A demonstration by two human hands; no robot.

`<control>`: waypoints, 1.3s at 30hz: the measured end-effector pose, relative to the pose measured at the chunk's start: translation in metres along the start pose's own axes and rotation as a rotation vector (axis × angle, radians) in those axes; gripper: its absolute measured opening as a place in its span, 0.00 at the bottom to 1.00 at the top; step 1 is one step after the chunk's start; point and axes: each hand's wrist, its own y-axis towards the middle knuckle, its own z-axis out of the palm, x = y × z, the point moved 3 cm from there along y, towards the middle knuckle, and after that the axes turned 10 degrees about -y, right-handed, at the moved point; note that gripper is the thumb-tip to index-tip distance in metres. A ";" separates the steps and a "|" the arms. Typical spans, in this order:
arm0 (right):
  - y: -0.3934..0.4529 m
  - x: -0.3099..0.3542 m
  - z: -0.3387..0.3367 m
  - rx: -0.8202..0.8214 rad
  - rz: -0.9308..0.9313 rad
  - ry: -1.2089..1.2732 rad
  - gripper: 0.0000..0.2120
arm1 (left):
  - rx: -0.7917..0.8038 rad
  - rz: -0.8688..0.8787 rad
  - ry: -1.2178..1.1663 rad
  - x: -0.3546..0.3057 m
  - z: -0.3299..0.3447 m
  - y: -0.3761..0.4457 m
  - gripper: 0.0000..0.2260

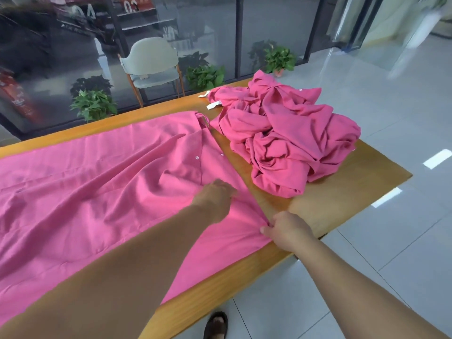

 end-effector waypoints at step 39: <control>-0.003 0.033 -0.026 -0.227 0.011 -0.117 0.15 | 0.208 0.168 0.067 0.004 -0.008 0.075 0.09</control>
